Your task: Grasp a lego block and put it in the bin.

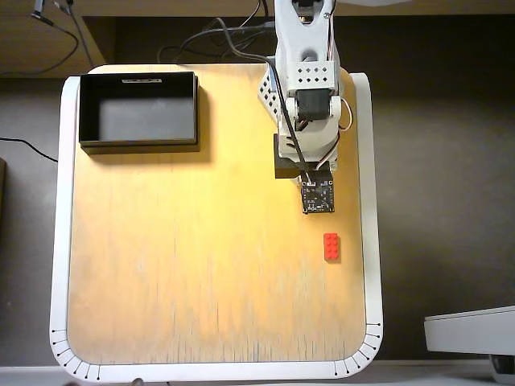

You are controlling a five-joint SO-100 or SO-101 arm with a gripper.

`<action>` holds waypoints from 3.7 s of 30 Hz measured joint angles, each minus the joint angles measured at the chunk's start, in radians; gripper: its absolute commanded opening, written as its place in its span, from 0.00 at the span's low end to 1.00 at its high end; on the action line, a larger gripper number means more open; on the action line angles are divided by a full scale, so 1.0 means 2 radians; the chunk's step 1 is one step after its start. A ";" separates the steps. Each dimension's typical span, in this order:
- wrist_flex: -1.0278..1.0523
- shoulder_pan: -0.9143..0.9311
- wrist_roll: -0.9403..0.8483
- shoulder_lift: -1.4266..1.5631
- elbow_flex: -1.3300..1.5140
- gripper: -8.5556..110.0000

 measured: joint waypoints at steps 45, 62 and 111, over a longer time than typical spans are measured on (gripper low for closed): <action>-0.033 -0.061 -0.055 -0.427 -0.348 0.27; -0.135 -0.061 -0.075 -0.513 -0.349 0.28; -0.196 -0.028 -0.046 -0.599 -0.361 0.19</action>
